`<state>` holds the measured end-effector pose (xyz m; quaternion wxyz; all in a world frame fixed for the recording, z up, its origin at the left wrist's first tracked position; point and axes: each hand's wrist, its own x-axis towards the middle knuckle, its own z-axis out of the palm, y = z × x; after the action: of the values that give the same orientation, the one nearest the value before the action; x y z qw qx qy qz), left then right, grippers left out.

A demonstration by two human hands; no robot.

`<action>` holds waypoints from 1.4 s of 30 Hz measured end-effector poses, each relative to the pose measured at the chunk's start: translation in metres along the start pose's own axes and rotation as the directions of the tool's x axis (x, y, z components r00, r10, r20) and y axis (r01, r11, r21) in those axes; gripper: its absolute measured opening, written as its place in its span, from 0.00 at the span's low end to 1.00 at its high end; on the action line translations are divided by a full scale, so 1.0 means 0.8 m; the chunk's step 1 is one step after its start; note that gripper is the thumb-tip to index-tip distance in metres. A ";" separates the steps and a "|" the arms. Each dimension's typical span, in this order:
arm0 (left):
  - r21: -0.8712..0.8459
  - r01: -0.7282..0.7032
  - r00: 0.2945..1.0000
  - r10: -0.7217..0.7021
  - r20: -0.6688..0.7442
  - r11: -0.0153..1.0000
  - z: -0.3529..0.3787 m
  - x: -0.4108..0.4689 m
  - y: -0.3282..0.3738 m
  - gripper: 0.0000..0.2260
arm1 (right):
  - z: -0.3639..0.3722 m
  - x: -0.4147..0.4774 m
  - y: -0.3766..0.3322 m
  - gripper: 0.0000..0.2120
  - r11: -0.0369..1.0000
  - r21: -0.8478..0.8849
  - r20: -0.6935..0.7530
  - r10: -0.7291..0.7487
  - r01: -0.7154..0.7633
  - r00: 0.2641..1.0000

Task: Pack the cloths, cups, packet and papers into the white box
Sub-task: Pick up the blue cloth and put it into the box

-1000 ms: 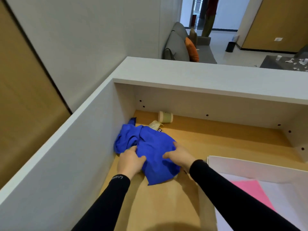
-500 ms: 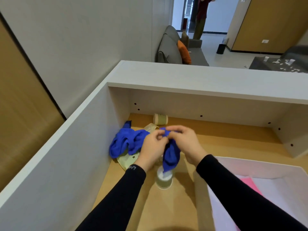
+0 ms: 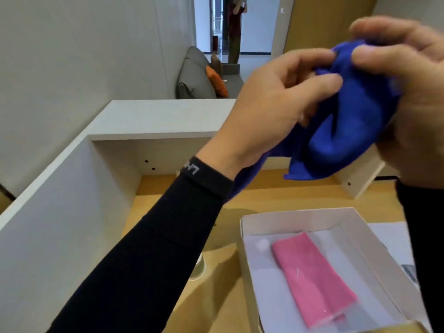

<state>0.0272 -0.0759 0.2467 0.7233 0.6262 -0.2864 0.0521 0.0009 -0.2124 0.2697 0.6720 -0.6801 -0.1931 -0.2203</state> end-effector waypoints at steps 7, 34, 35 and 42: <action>0.242 0.366 0.880 -0.419 0.224 0.898 0.038 -0.016 -0.072 0.10 | -0.111 -0.032 0.053 0.09 0.743 -0.517 -0.254 0.341 -0.425 0.905; 0.232 0.451 0.876 -0.379 -0.297 0.862 -0.002 -0.083 -0.162 0.04 | 0.018 -0.109 0.220 0.06 0.809 0.099 -0.128 0.588 -0.579 0.799; 0.169 0.407 0.899 -0.361 -0.247 0.898 0.007 -0.074 -0.143 0.04 | 0.005 -0.105 0.204 0.07 0.867 0.066 -0.159 0.498 -0.494 0.853; -0.092 0.274 0.961 -0.270 0.051 0.957 0.070 -0.037 -0.072 0.04 | -0.078 -0.101 0.117 0.19 0.963 -0.179 -0.203 0.164 -0.201 0.965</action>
<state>0.0081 -0.1323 0.1849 0.7480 0.6241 -0.2132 -0.0739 -0.0163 -0.2742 0.1469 0.6336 -0.7349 -0.0429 -0.2380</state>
